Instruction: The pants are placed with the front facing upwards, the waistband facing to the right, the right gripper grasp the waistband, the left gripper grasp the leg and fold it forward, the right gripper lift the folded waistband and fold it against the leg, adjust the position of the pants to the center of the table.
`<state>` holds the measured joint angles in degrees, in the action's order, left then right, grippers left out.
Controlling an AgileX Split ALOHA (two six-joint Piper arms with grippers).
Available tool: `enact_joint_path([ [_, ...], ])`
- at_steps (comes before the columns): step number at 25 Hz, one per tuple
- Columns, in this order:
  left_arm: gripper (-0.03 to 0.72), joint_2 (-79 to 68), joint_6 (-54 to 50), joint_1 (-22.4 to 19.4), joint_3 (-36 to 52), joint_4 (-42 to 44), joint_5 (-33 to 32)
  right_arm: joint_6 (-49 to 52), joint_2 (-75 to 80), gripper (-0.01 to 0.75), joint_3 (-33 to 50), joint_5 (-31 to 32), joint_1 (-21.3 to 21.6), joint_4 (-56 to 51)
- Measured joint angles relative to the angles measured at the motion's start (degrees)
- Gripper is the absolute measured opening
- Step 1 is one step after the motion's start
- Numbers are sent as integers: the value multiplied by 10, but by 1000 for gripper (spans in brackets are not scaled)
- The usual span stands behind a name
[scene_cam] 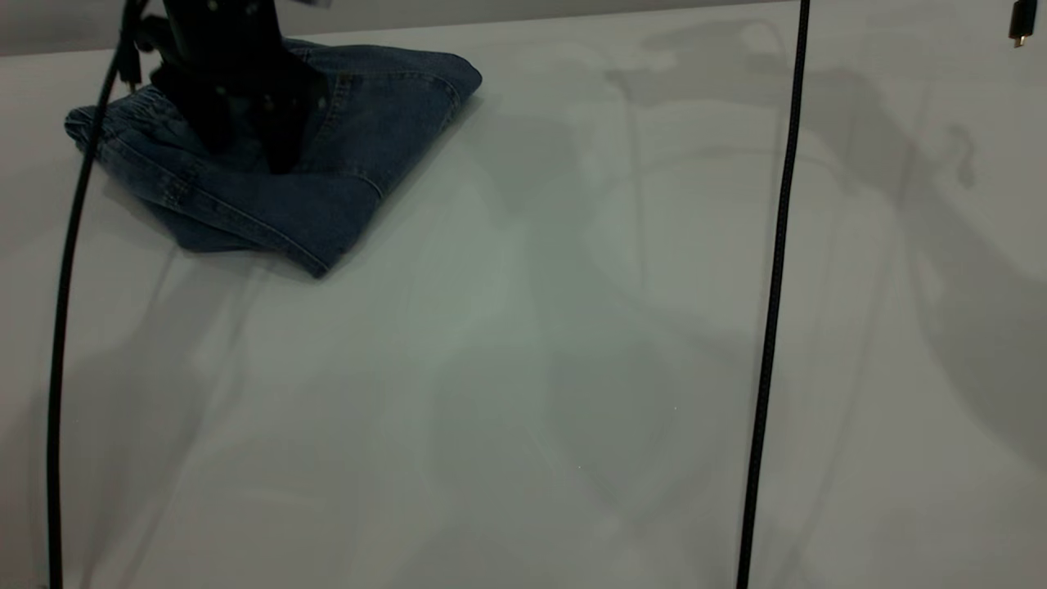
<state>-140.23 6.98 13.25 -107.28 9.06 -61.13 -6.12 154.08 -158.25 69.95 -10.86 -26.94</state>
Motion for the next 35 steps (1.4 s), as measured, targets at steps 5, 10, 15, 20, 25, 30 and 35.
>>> enact_joint_path([
  [5, 538, -13, 2, 0, 0, -26, 0, -2, 0, 592, 0, 0, 0, 1],
  [10, 538, -14, 32, 0, 0, -91, 5, -4, 0, 592, 0, 0, 0, 1],
  [15, 538, -14, 64, 7, 0, -177, 16, -4, 0, 592, 0, 0, 0, 1],
  [20, 538, -19, 77, 44, 0, -202, 33, -4, 0, 592, 0, 0, 0, 1],
  [25, 538, -31, 79, 95, 0, -192, 37, -4, 0, 591, 0, 0, 0, 1],
  [30, 539, -34, 45, 142, 0, -198, 43, -4, 0, 591, 0, 0, 0, 1],
  [35, 539, -35, -38, 170, 0, -205, 45, -4, 0, 591, 0, 0, 0, 1],
])
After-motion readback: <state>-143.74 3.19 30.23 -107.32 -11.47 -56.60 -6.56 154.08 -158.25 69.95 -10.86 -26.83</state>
